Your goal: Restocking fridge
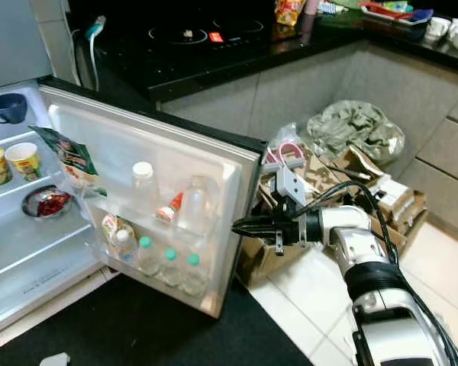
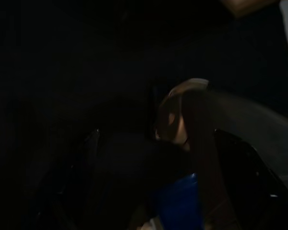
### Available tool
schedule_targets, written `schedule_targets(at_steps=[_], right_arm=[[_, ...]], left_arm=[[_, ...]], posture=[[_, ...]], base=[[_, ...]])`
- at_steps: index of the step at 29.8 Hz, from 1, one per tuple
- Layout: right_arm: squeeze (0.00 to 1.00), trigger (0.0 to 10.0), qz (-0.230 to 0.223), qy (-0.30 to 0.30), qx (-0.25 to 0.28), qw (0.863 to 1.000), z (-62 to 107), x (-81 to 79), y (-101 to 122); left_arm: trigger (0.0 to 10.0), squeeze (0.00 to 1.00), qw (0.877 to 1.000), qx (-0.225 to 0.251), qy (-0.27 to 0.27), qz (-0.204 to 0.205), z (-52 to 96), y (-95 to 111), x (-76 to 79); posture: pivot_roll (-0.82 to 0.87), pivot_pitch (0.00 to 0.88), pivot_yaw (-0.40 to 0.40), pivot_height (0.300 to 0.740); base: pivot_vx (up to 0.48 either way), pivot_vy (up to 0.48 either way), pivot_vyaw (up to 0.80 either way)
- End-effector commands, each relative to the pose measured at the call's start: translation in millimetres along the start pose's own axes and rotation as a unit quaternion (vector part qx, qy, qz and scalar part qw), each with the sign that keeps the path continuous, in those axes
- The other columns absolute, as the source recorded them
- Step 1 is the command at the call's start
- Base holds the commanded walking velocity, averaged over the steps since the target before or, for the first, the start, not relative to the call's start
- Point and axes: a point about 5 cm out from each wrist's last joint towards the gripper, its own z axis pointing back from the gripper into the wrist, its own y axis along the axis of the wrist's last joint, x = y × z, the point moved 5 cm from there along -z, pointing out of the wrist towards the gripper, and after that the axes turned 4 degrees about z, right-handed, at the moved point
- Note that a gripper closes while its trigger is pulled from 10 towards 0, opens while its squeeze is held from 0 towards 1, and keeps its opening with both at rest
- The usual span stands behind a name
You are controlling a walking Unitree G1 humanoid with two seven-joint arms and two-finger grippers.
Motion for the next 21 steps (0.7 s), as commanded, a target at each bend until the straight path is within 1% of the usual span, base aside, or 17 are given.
schedule_targets(at_steps=[1,2,3,4,5,6,7,8,9,10,11,13,15,16,18,19,21], right_arm=[[0.00,10.0,0.007,-0.046,-0.021,0.999,7.7,13.7,-1.4],[0.00,10.0,0.003,-0.077,-0.036,0.996,14.1,22.0,-5.1],[0.00,10.0,0.003,-0.077,-0.036,0.996,14.1,22.0,-5.1],[0.00,10.0,-0.001,-0.108,-0.050,0.993,19.9,29.8,-8.1],[0.00,10.0,-0.007,-0.161,-0.071,0.984,28.3,42.4,-12.5],[0.00,10.0,-0.007,-0.161,-0.071,0.984,28.3,42.4,-12.5],[0.00,10.0,-0.015,-0.219,-0.083,0.972,36.5,55.4,-14.3],[0.00,10.0,-0.015,-0.219,-0.083,0.972,36.5,55.4,-14.3],[0.00,10.0,-0.015,-0.269,-0.087,0.959,42.8,66.5,-12.5],[0.00,10.0,-0.015,-0.269,-0.087,0.959,42.8,66.5,-12.5],[0.00,10.0,-0.020,-0.312,-0.072,0.947,46.4,75.7,-5.8],[0.00,10.0,-0.011,-0.350,-0.043,0.936,47.1,84.5,7.5],[0.00,10.0,-0.019,-0.382,0.005,0.924,45.1,91.3,25.1],[0.00,10.0,-0.019,-0.382,0.005,0.924,45.1,91.3,25.1],[0.00,10.0,-0.038,-0.398,0.062,0.914,41.8,94.9,43.6],[0.00,10.0,-0.038,-0.398,0.062,0.914,41.8,94.9,43.6],[0.00,10.0,-0.055,-0.392,0.121,0.910,35.4,94.9,65.1]], left_arm=[[10.0,0.00,1.000,-0.017,0.001,0.001,1.6,-11.2,0.7],[10.0,0.00,1.000,-0.017,0.001,0.000,1.9,-11.8,0.2],[10.0,0.00,1.000,-0.017,0.001,0.000,1.9,-11.8,0.2],[10.0,0.00,1.000,-0.018,0.001,-0.001,2.4,-12.5,-0.7],[10.0,0.00,1.000,-0.019,0.002,-0.001,3.0,-13.2,-2.0],[10.0,0.00,1.000,-0.019,0.002,-0.001,3.0,-13.2,-2.0],[10.0,0.00,1.000,-0.020,0.003,-0.002,3.6,-13.7,-3.4],[10.0,0.00,1.000,-0.020,0.003,-0.002,3.6,-13.7,-3.4],[10.0,0.00,1.000,-0.021,0.004,-0.003,4.3,-14.1,-5.0],[10.0,0.00,1.000,-0.021,0.004,-0.003,4.3,-14.1,-5.0],[10.0,0.00,1.000,-0.021,0.005,-0.005,5.2,-14.6,-6.9],[10.0,0.00,1.000,-0.022,0.005,-0.010,6.6,-15.4,-9.7],[10.0,0.00,1.000,-0.024,0.004,-0.017,8.0,-16.1,-12.1],[10.0,0.00,1.000,-0.024,0.004,-0.017,8.0,-16.1,-12.1],[10.0,0.00,0.999,-0.025,0.003,-0.024,9.6,-16.5,-15.1],[10.0,0.00,0.999,-0.025,0.003,-0.024,9.6,-16.5,-15.1],[10.0,0.00,0.999,-0.020,0.003,-0.031,11.1,-13.0,-19.5]], posture=[[-0.01,0.022,-0.037,0.740],[-0.01,0.029,-0.034,0.740],[-0.01,0.029,-0.034,0.740],[-0.01,0.035,-0.031,0.740],[-0.01,0.042,-0.029,0.740],[-0.01,0.042,-0.029,0.740],[-0.01,0.049,-0.026,0.740],[-0.01,0.049,-0.026,0.740],[0.00,0.058,-0.017,0.740],[0.00,0.058,-0.017,0.740],[0.00,0.068,-0.011,0.740],[0.00,0.076,-0.006,0.740],[0.01,0.090,0.004,0.740],[0.01,0.090,0.004,0.740],[0.02,0.101,0.014,0.740],[0.02,0.101,0.014,0.740],[0.04,0.119,0.023,0.740]], base=[[0.000,0.000,0.00],[0.000,0.000,0.00],[0.000,0.000,0.00],[0.000,0.000,0.00],[0.000,0.000,0.00],[0.000,0.000,0.00],[0.000,0.000,0.00],[0.000,0.000,0.00],[0.000,0.000,0.00],[0.000,0.000,0.00],[0.000,0.000,0.00],[0.000,0.000,0.00],[0.000,0.000,0.00],[0.000,0.000,0.00],[0.000,0.000,0.00],[0.000,0.000,0.00],[0.000,0.000,0.00]])
